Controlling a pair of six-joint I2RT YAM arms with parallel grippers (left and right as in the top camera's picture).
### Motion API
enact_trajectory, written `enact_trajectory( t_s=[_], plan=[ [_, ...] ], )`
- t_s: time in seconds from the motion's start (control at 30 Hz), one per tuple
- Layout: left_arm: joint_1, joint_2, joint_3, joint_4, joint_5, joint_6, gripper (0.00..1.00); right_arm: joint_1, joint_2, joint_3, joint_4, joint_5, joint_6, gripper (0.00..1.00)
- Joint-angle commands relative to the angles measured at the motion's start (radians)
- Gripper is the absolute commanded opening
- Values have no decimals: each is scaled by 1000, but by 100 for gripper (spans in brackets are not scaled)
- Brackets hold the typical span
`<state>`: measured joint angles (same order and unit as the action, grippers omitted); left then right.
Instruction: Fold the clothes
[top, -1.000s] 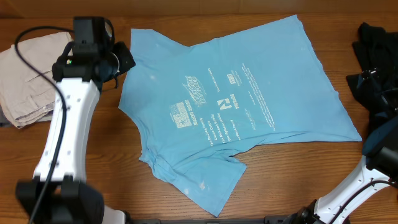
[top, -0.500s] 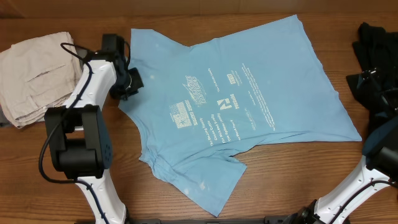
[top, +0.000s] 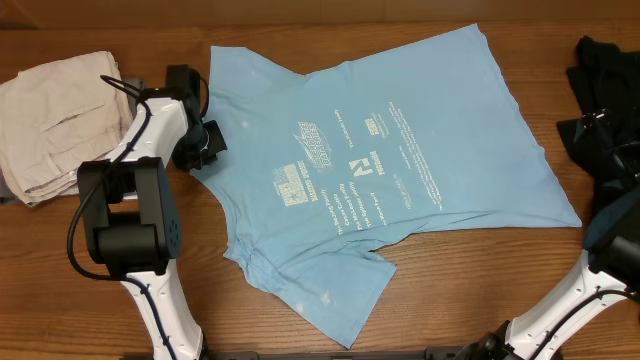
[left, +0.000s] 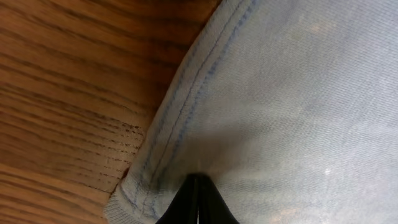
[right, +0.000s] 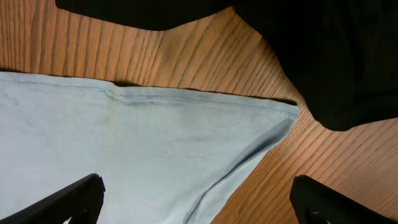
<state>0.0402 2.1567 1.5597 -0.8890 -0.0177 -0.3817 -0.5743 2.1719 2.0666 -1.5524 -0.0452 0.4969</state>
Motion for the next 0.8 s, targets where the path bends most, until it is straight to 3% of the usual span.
enact_trajectory(
  t_s=[0.0,0.77],
  plan=[
    [6,63,0,19,-77,8,4,-1,-31,23,3,-2,-4,100],
    [10,328,1,415,-179,99,8,-1,-31,23,3,-2,-4,100]
  ],
)
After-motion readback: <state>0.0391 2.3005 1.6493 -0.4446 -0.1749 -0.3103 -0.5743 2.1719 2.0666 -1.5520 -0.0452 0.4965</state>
